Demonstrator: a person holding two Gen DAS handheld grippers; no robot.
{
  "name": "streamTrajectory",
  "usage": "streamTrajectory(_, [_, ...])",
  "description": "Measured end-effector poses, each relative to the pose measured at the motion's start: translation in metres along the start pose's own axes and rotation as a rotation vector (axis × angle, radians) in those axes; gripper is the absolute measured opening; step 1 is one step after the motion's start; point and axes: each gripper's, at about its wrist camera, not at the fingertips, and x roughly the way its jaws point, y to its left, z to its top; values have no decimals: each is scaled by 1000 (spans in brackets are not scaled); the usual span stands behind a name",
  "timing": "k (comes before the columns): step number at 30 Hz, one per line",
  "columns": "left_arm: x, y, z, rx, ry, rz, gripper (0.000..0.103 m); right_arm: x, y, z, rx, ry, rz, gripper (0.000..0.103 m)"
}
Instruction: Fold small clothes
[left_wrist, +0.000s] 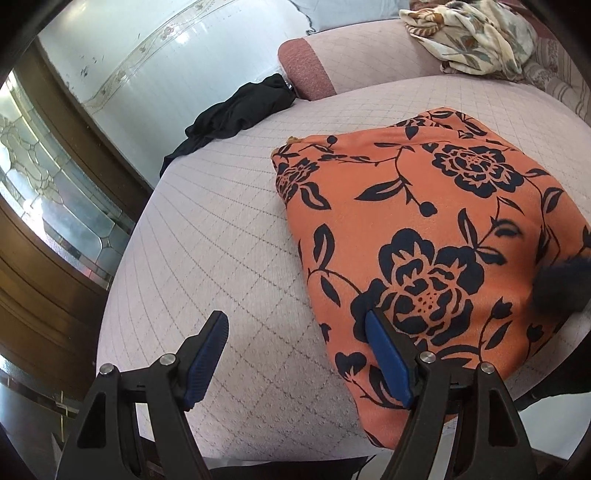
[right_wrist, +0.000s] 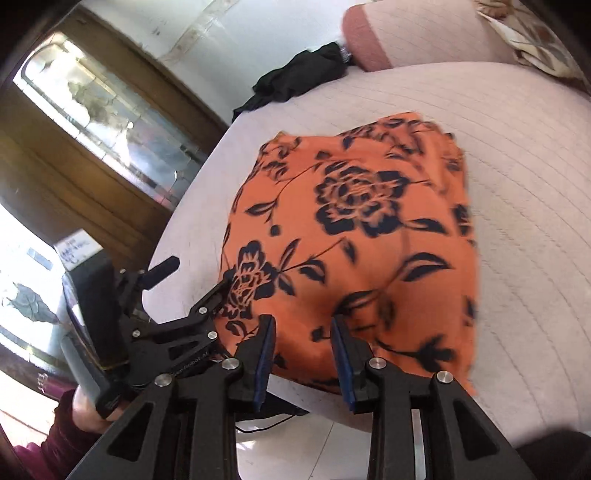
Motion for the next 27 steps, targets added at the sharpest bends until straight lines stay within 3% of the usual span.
streamTrajectory(3, [5,5,0,-17,6,-16,78,32,1,-13,-28,97,-64,35])
streamTrajectory(6, [6,8,-1,-35,8,-29,78,25,10,-14,-85,81,-91,34])
streamTrajectory(9, [7,10,-1,-50,10,-36,80,10,6,-11,-61,34,-42,34])
streamTrajectory(13, [8,11,-1,-61,11,-36,82,-4,-6,-9,-38,-48,-64,34])
streamTrajectory(18, [11,13,1,-75,16,-25,88,19,-21,-9,-26,13,-93,33])
streamTrajectory(27, [12,15,2,-98,26,-14,91,11,-20,-13,-28,-3,-82,33])
